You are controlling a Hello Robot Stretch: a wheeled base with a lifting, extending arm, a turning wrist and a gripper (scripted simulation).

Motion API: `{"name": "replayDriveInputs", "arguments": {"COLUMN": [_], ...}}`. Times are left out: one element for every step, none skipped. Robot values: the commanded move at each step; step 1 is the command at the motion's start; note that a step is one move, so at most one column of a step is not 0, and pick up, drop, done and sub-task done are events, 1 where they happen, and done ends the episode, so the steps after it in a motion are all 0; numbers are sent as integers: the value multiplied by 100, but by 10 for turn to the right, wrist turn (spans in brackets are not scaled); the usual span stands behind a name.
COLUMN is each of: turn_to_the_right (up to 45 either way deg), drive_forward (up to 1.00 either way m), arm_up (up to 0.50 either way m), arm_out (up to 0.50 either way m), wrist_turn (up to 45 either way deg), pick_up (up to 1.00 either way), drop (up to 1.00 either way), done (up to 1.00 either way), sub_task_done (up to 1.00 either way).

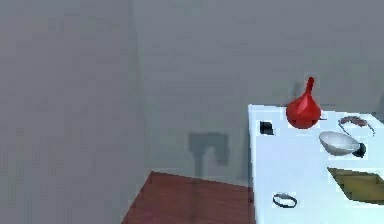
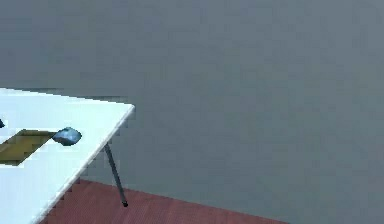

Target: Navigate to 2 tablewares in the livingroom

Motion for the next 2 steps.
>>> {"name": "replayDriveInputs", "arguments": {"turn_to_the_right": [390, 0], "drive_forward": [0, 0], "arm_up": [0, 0], "arm_out": [0, 0], "wrist_turn": [0, 0], "pick_up": [0, 0], "drop": [0, 0], "done": [0, 100], "sub_task_done": [0, 0]}}
